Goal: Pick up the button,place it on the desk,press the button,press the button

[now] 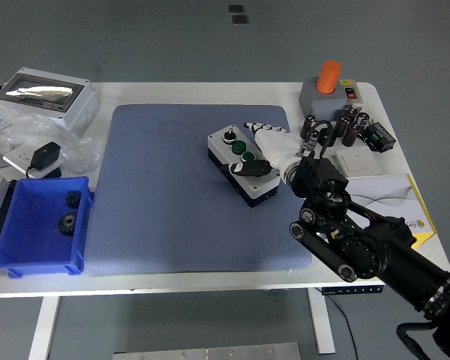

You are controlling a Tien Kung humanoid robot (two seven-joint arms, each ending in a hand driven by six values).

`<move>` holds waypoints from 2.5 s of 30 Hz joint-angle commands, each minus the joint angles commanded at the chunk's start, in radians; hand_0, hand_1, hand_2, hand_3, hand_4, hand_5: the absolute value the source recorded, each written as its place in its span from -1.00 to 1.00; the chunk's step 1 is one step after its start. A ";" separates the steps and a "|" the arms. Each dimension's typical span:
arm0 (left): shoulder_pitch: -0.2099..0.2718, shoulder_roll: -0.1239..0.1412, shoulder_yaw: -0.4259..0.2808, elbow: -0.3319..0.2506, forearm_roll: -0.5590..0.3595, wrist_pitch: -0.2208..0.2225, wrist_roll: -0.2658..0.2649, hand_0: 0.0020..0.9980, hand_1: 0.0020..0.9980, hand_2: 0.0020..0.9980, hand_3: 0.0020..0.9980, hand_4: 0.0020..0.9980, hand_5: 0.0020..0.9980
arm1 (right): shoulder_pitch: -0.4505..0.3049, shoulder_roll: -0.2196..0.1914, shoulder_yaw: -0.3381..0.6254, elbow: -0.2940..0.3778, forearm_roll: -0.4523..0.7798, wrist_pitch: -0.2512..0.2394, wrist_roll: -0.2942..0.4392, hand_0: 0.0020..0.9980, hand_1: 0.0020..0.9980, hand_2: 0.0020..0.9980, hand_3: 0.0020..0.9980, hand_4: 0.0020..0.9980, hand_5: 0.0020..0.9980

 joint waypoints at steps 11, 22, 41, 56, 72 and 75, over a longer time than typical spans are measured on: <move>0.005 0.002 0.001 0.000 -0.006 -0.011 -0.007 0.44 0.38 0.37 0.69 0.79 0.67 | -0.023 0.019 0.030 -0.037 0.018 0.008 -0.018 0.90 1.00 1.00 1.00 1.00 0.46; 0.006 0.004 0.001 0.000 -0.006 -0.023 -0.020 0.44 0.38 0.37 0.68 0.77 0.66 | -0.028 0.034 0.024 -0.037 -0.026 0.003 -0.057 0.80 0.98 1.00 1.00 1.00 0.54; 0.004 0.003 0.004 0.000 -0.004 -0.034 -0.042 0.44 0.38 0.37 0.67 0.78 0.63 | -0.007 0.050 -0.056 -0.045 -0.107 0.033 -0.132 -0.27 0.29 0.48 1.00 1.00 0.20; 0.002 0.003 0.002 0.000 0.001 -0.026 -0.074 0.44 0.39 0.38 0.67 0.80 0.59 | 0.013 0.043 -0.114 -0.045 -0.166 0.015 -0.164 -0.59 -0.09 0.02 0.91 0.68 -0.40; 0.003 0.001 -0.001 0.000 0.005 -0.025 -0.089 0.42 0.39 0.37 0.66 0.84 0.60 | 0.020 0.039 -0.154 -0.061 -0.190 0.000 -0.151 -0.71 -0.27 -0.20 0.30 -0.02 -0.72; 0.002 0.001 -0.003 0.000 0.007 -0.024 -0.095 0.42 0.39 0.37 0.66 0.86 0.59 | 0.021 0.037 -0.159 -0.059 -0.194 -0.005 -0.144 -0.75 -0.34 -0.27 0.12 -0.19 -0.92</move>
